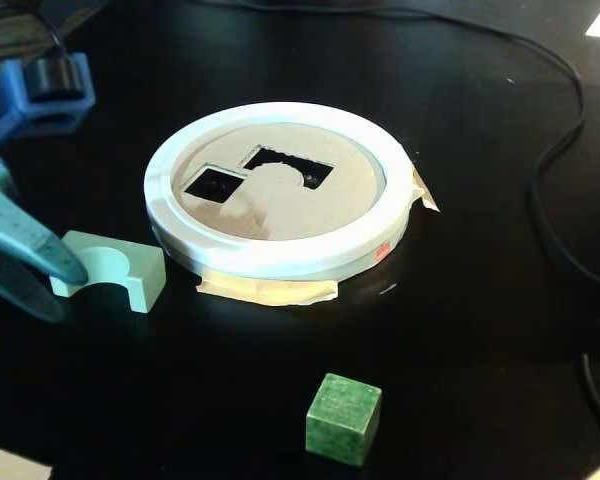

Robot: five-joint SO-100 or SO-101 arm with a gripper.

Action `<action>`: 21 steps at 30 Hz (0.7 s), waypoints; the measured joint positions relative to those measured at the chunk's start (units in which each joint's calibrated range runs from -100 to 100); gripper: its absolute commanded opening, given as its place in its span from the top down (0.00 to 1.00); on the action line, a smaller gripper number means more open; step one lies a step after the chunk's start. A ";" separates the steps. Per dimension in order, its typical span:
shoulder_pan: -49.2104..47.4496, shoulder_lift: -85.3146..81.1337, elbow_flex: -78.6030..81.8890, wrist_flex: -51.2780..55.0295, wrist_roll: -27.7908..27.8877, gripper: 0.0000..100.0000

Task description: Pick up the square block and drop it in corresponding square shaped hole

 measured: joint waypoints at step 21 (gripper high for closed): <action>0.60 0.00 0.00 0.00 0.00 0.09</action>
